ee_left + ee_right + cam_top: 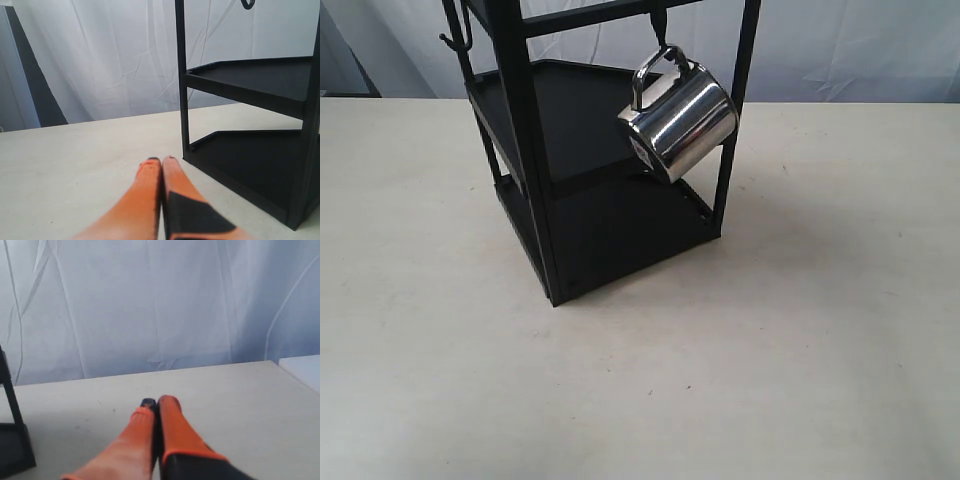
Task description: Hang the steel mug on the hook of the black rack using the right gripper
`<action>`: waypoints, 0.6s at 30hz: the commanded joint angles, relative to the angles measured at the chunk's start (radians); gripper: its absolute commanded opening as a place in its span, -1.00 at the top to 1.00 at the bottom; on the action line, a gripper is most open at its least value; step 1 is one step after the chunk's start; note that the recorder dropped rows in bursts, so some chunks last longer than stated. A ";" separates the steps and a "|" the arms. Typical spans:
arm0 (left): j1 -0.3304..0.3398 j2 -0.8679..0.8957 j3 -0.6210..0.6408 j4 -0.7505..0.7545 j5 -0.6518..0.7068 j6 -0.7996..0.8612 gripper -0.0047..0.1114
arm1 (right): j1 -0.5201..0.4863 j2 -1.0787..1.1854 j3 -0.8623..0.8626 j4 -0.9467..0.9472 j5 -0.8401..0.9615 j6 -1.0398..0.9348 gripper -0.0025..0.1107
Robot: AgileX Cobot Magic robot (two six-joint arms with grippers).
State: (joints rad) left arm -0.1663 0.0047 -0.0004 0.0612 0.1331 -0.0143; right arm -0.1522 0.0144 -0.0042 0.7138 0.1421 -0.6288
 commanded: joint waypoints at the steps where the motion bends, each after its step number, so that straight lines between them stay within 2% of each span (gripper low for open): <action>1: -0.005 -0.005 0.000 0.006 -0.005 -0.002 0.89 | -0.028 -0.014 0.004 -0.100 0.107 -0.008 0.91; 18: -0.005 -0.005 0.000 0.006 -0.005 -0.002 0.89 | -0.034 -0.014 0.004 -0.100 0.139 -0.004 0.91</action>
State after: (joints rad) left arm -0.1663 0.0047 -0.0004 0.0612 0.1331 -0.0143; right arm -0.1821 0.0076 -0.0021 0.6210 0.2796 -0.6314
